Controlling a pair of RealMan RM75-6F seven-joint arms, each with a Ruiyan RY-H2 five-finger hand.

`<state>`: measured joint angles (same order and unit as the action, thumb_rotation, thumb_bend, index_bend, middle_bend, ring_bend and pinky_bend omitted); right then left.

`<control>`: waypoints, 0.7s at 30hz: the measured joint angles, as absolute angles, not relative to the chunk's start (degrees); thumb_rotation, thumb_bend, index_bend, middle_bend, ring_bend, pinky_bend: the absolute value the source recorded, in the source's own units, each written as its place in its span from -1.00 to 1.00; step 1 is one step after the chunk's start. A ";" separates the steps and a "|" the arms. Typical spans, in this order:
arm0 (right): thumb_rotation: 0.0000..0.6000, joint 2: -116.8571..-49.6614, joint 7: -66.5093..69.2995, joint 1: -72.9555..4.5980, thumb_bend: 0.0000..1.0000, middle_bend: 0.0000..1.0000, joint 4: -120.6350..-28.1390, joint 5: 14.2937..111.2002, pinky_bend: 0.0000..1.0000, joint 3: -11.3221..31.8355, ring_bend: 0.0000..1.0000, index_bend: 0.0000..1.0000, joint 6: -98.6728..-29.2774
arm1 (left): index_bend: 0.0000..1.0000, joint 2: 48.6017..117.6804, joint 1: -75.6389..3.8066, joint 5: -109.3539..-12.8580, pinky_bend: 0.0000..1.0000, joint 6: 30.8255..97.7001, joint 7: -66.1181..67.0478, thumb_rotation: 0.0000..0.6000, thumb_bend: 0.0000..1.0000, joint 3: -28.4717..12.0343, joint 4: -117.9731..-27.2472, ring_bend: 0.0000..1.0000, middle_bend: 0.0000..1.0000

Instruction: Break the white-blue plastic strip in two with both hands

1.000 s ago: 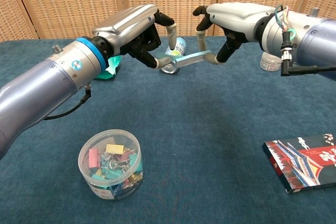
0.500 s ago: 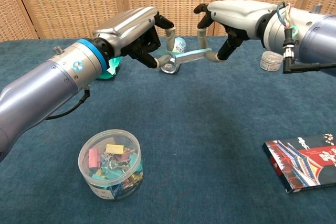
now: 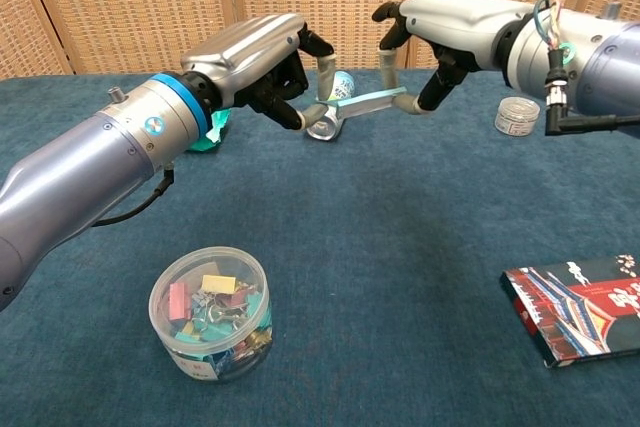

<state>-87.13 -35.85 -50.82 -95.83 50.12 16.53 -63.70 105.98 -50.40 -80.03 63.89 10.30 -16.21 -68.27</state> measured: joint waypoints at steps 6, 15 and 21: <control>1.00 -86.45 -35.16 -50.60 0.14 -0.99 -96.09 50.62 -1.00 16.27 -1.00 0.24 -63.79 | 0.59 105.97 -50.50 -79.74 0.97 64.22 10.72 1.00 0.27 -16.16 -68.28 1.00 1.00; 1.00 -85.42 -33.20 -49.60 0.14 -0.99 -94.75 51.52 -1.00 15.12 -1.00 0.24 -63.33 | 0.60 102.43 -47.85 -79.68 0.97 65.30 8.61 1.00 0.29 -14.55 -66.98 1.00 1.00; 1.00 -85.78 -31.37 -49.14 0.14 -0.99 -92.41 51.78 -1.00 14.47 -1.00 0.24 -62.26 | 0.60 98.38 -44.34 -81.29 0.97 67.12 3.51 1.00 0.23 -11.56 -64.04 1.00 0.99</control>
